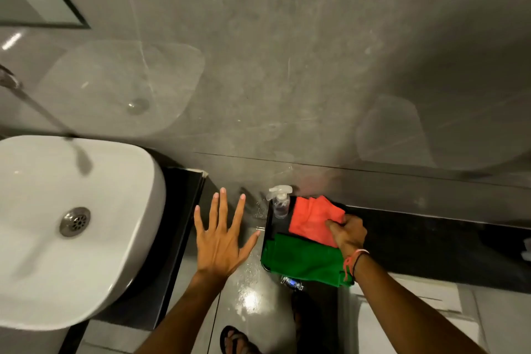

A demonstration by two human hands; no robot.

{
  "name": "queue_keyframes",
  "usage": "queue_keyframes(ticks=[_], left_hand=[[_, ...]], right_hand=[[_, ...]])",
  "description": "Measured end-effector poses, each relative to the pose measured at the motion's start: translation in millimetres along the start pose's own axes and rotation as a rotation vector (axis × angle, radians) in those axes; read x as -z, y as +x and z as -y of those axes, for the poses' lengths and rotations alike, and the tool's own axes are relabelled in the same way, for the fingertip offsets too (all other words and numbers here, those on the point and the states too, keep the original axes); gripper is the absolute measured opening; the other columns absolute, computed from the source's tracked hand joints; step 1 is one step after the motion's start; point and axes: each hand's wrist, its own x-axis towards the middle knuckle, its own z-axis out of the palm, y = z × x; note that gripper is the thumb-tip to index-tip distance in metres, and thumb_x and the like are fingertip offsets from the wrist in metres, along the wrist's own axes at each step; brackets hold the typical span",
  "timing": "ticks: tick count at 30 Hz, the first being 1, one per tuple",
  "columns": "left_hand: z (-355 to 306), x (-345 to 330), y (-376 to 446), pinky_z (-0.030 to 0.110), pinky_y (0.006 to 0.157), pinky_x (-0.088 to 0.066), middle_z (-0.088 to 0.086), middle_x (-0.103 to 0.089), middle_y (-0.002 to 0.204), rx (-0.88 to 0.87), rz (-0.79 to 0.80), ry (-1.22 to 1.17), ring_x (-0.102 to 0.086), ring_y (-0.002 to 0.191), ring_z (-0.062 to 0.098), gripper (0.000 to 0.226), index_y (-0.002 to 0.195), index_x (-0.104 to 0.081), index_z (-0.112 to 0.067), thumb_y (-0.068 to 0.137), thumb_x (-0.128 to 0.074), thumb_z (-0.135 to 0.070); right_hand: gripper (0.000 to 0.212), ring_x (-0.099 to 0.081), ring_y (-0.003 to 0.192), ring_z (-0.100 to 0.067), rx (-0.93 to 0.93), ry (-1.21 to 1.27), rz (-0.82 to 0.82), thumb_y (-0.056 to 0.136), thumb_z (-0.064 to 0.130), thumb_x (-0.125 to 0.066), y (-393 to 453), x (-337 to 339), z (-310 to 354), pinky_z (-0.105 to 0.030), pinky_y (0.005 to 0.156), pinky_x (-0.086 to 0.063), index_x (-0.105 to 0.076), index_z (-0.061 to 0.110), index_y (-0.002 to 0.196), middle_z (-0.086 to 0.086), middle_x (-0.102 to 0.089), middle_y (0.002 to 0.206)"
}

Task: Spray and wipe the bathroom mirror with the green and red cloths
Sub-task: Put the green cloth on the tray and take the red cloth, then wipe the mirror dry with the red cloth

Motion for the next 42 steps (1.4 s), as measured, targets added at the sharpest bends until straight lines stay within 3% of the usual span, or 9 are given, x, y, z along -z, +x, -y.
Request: queue_keyframes(ticks=[6,10,14,17,22,25,33,38,42], left_hand=[[2.7,63.0,31.0,0.068,0.119,-0.019,0.018,-0.012,0.169,-0.013,-0.14,-0.026,-0.018,0.156,0.034,0.086,0.16,-0.017,-0.03,0.089,-0.031,-0.077],[3.9,143.2,55.4,0.06,0.121,-0.025,0.014,-0.03,0.165,0.091,-0.302,-0.256,-0.032,0.151,0.031,0.082,0.157,-0.028,-0.028,0.09,-0.039,-0.072],[6.8,235.8,76.7,0.041,0.11,-0.046,0.006,-0.059,0.139,0.087,-0.426,-1.079,-0.057,0.128,0.016,0.053,0.137,-0.055,-0.021,0.096,-0.048,-0.054],[12.0,319.9,88.9,0.03,0.095,-0.056,0.017,-0.061,0.142,0.125,-0.203,-1.829,-0.066,0.114,0.018,0.043,0.122,-0.063,-0.023,0.103,-0.033,-0.047],[30.1,417.1,73.6,0.043,0.109,-0.05,0.018,-0.062,0.14,-0.294,-0.025,-2.368,-0.062,0.128,0.027,0.062,0.134,-0.062,-0.003,0.1,-0.036,-0.049],[39.3,450.2,63.7,0.047,0.089,-0.061,0.016,-0.074,0.122,-0.331,-0.154,-2.438,-0.073,0.109,0.031,0.064,0.116,-0.075,-0.005,0.07,-0.079,-0.051],[104.2,526.2,76.0,0.049,0.078,-0.057,0.016,-0.08,0.098,-0.021,-0.701,-2.561,-0.077,0.083,0.032,0.064,0.098,-0.081,-0.008,0.095,-0.041,-0.058],[142.6,630.8,99.6,0.043,0.1,-0.054,0.004,-0.073,0.117,-0.098,-1.254,-2.118,-0.066,0.1,0.02,0.046,0.119,-0.068,-0.026,0.095,-0.047,-0.06],[162.6,714.9,145.5,0.032,0.078,-0.061,0.01,-0.066,0.125,-0.121,-1.608,-1.401,-0.067,0.101,0.022,0.047,0.137,-0.051,-0.036,0.097,-0.045,-0.058]], right_hand=[[0.043,-0.074,0.093,-0.024,0.441,-0.043,0.065,0.069,0.038,-0.08,-44.5,78.8,52.8,-0.026,0.077,-0.047,-0.079,0.011,0.102,-0.011,-0.078,0.093],[0.035,-0.064,0.102,-0.023,0.673,-0.272,0.273,0.078,-0.006,-0.081,-76.0,143.2,131.0,-0.038,0.094,-0.049,-0.074,0.0,0.112,-0.012,-0.07,0.104],[0.034,-0.062,0.082,-0.004,0.954,-0.369,0.55,0.081,-0.015,-0.074,-158.6,196.7,229.4,-0.019,0.079,-0.053,-0.073,0.017,0.091,0.003,-0.07,0.089],[0.037,-0.063,0.085,0.001,1.196,-0.361,0.675,0.076,-0.016,-0.075,-233.1,221.8,302.2,-0.013,0.082,-0.051,-0.071,0.008,0.104,-0.003,-0.071,0.097],[0.048,-0.064,0.089,-0.012,1.501,-0.342,0.755,0.081,-0.019,-0.072,-333.0,231.3,405.0,-0.019,0.078,-0.055,-0.061,0.014,0.114,-0.01,-0.071,0.1],[0.047,-0.066,0.087,-0.006,1.628,-0.285,0.52,0.076,-0.007,-0.084,-367.6,223.3,446.9,-0.026,0.08,-0.058,-0.066,0.01,0.115,-0.009,-0.073,0.101],[0.057,-0.056,0.134,-0.022,2.004,-0.082,-0.49,0.089,0.05,-0.065,-410.0,228.2,512.7,-0.041,0.113,-0.047,-0.062,0.022,0.138,-0.004,-0.061,0.143],[0.09,-0.016,0.161,-0.037,1.861,-0.262,-1.102,0.089,0.076,-0.038,-412.0,251.2,551.3,-0.063,0.127,-0.021,-0.028,0.028,0.163,-0.021,-0.019,0.172],[0.095,-0.008,0.161,-0.04,1.784,-0.351,-1.238,0.087,0.081,-0.034,-416.1,277.6,593.9,-0.069,0.125,-0.017,-0.023,0.027,0.164,-0.024,-0.009,0.172]])
